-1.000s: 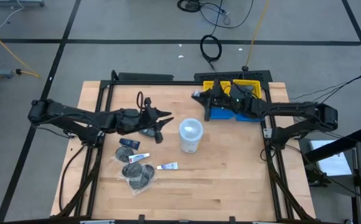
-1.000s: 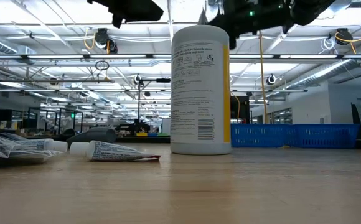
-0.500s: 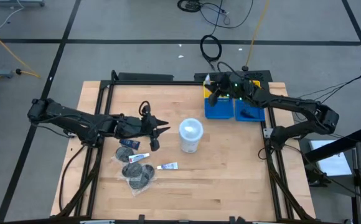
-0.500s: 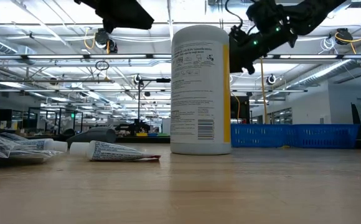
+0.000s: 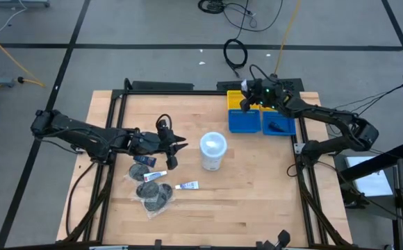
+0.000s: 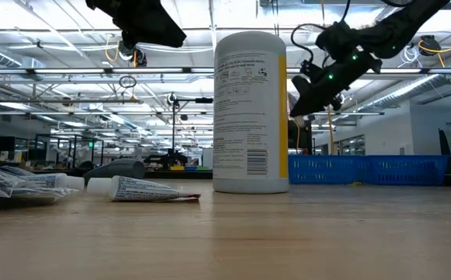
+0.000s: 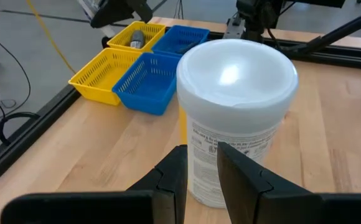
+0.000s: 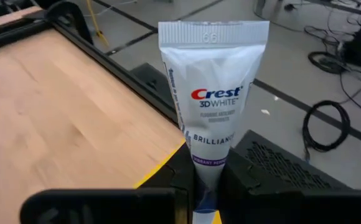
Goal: Pick & Place Travel size toiletries
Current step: Put the white toothpaste into the left yellow bin
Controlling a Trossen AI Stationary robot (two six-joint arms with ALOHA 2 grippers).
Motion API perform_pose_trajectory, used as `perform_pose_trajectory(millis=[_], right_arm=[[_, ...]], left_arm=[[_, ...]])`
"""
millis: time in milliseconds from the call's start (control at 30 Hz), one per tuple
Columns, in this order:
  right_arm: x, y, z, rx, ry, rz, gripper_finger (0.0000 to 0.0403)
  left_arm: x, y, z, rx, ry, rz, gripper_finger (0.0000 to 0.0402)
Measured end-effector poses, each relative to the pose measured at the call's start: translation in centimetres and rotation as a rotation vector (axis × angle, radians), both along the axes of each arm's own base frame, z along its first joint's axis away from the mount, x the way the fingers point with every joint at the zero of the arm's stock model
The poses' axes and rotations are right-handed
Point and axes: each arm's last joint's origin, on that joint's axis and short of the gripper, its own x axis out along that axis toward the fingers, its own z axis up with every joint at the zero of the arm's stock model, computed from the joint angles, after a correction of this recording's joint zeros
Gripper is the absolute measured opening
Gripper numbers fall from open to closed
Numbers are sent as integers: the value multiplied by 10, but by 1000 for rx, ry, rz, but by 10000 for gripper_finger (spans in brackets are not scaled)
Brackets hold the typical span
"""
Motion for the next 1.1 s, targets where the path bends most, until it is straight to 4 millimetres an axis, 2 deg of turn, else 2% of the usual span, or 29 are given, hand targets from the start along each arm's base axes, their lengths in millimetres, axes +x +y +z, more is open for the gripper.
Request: perform_pose_trajectory(millis=[333,867,1100], right_arm=[[-9,-2,-16,-31,10,-65,31],[-10,-4,-18,-56,42,-110,33],[-11,-5,-18,-73,61,-150,73]], left_arm=[[0,0,0,0,-1,0,81],[0,0,0,4,0,-1,81],[0,0,0,8,5,-3,81]])
